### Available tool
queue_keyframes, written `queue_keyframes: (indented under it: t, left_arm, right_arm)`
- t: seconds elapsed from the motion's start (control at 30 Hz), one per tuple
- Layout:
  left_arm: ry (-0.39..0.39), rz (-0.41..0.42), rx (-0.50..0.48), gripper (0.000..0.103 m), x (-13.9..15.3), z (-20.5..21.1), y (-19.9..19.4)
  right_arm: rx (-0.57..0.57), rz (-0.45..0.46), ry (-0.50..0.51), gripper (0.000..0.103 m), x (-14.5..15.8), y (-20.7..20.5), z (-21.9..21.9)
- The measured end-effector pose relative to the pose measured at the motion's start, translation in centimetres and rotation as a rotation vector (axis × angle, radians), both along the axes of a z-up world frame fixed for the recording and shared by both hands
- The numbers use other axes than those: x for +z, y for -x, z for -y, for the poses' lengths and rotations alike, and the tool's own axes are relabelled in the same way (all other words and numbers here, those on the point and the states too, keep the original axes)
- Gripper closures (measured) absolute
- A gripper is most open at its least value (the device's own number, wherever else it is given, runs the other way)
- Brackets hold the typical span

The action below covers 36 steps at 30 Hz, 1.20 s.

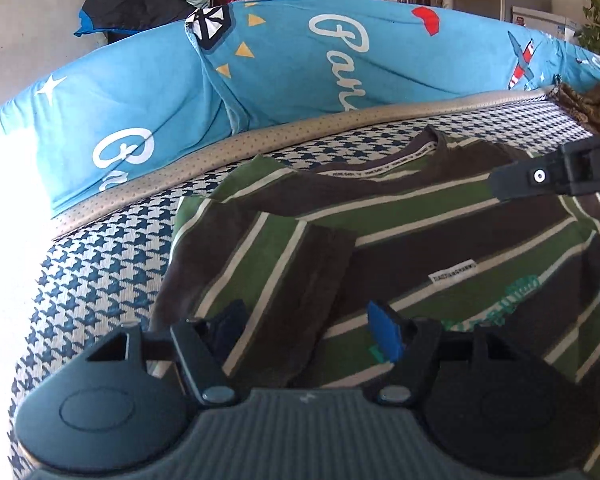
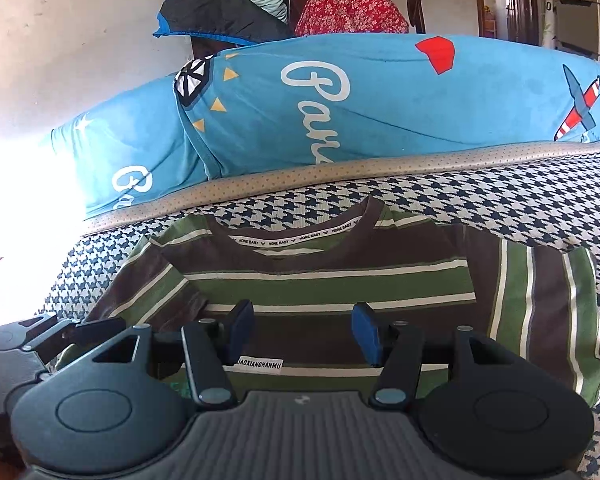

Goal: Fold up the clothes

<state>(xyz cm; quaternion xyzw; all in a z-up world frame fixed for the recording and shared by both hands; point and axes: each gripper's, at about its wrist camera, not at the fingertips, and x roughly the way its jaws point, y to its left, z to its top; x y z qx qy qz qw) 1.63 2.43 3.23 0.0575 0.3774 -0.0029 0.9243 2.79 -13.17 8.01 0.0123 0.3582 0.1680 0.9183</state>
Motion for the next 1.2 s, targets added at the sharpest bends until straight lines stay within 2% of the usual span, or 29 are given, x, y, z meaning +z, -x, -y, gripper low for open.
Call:
queue_keyframes:
  t: [0.07, 0.3, 0.43, 0.47, 0.57, 0.93, 1.2]
  left_arm:
    - [-0.025, -0.007, 0.013, 0.039, -0.4, 0.0, 0.0]
    - [-0.121, 0.024, 0.006, 0.053, -0.7, 0.6, 0.4]
    - [-0.189, 0.054, 0.03, 0.07, -0.5, 1.1, 0.6]
    - [-0.199, 0.062, 0.034, 0.076, -0.4, 1.2, 0.7]
    - [-0.206, 0.076, 0.034, 0.084, -0.3, 1.5, 0.9]
    - [-0.296, 0.07, -0.023, 0.084, -1.3, 3.6, 1.3]
    - [-0.321, 0.093, 0.002, 0.086, -1.5, 3.9, 1.3]
  right_arm:
    - [0.001, 0.003, 0.005, 0.049, 0.1, 0.0, 0.0]
    - [0.001, 0.006, 0.001, 0.049, 0.2, -0.1, 0.0]
    - [0.001, 0.006, 0.0, 0.049, 0.3, -0.2, 0.0]
    - [0.001, 0.006, -0.001, 0.049, 0.3, -0.2, 0.0]
    - [-0.001, 0.005, -0.001, 0.049, 0.3, -0.2, -0.2]
    - [0.008, 0.005, -0.002, 0.049, 0.4, -0.3, -0.6]
    - [0.008, 0.002, 0.001, 0.049, 0.3, -0.4, -0.6]
